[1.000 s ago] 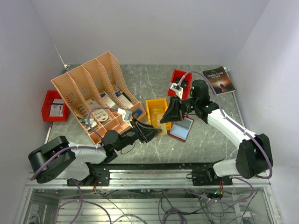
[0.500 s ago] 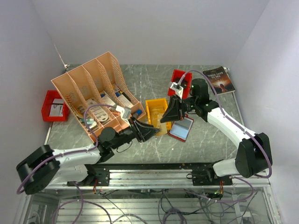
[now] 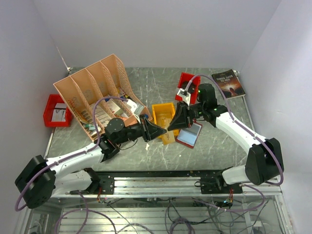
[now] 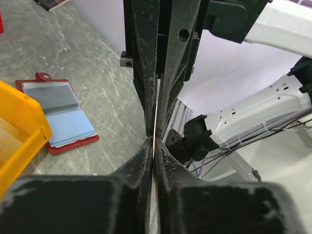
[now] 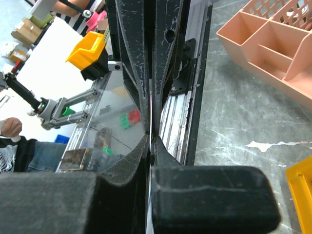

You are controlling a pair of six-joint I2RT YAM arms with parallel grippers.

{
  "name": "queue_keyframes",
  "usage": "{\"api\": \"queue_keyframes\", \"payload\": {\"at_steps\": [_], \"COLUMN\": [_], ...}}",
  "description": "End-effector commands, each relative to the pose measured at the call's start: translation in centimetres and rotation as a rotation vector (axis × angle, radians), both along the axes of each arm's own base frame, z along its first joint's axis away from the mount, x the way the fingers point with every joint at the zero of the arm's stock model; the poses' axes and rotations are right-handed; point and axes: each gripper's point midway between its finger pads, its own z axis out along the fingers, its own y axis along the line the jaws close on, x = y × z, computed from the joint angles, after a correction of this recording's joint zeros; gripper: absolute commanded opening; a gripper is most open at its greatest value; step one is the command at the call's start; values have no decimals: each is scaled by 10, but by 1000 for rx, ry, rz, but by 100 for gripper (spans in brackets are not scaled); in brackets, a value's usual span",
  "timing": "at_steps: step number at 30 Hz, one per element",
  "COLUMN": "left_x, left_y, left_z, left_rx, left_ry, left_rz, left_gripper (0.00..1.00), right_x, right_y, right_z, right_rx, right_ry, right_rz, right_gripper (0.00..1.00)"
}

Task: Put the credit cards into the card holder
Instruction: Pick up the credit card from the storage box, then move the storage box to the center of the board.

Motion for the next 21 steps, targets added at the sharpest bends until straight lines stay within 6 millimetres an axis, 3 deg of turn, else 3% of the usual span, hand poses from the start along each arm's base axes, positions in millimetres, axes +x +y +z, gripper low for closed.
{"api": "queue_keyframes", "payload": {"at_steps": [1, 4, 5, 6, 7, 8, 10, 12, 14, 15, 16, 17, 18, 21], "left_x": [-6, -4, -3, -2, -1, -1, -1, 1, 0, -1, 0, 1, 3, 6], "left_y": [-3, 0, 2, 5, 8, 11, 20, 33, 42, 46, 50, 54, 60, 74], "left_z": [15, 17, 15, 13, 12, 11, 8, -1, -5, -7, -12, -17, -17, -27], "left_rx": [-7, -5, 0, 2, -3, -13, -42, -79, -113, -119, -109, -94, -87, -52], "left_ry": [-42, -42, -42, -40, -44, -44, -41, -16, 3, 12, 26, 36, 36, 51], "left_rz": [-71, -56, -46, -34, -22, -6, 34, 103, 142, 159, 181, 202, 235, 302], "left_gripper": [7, 7, 7, 7, 7, 7, 7, 7, 7, 7, 7, 7, 7, 7], "right_x": [2, 6, 8, 12, 22, 29, 48, 84, 115, 126, 130, 126, 113, 54], "right_y": [3, 3, 3, 4, 4, 1, -9, -33, -58, -70, -81, -85, -84, -71], "right_z": [10, 11, 9, 7, 1, -4, -12, -16, -33, -46, -64, -77, -88, -116], "right_rx": [19, 10, -5, -23, -56, -104, -208, -275, -376, -450, -526, -559, -560, -465], "right_ry": [-44, -71, -80, -112, -194, -244, -341, -421, -501, -556, -597, -628, -632, -656], "right_rz": [14, -3, -18, -37, -67, -93, -154, -293, -437, -476, -471, -423, -340, -23], "right_gripper": [0, 0, 4, 18, 40, 54, 66, 68, 64, 53, 30, 12, 5, 0]}}
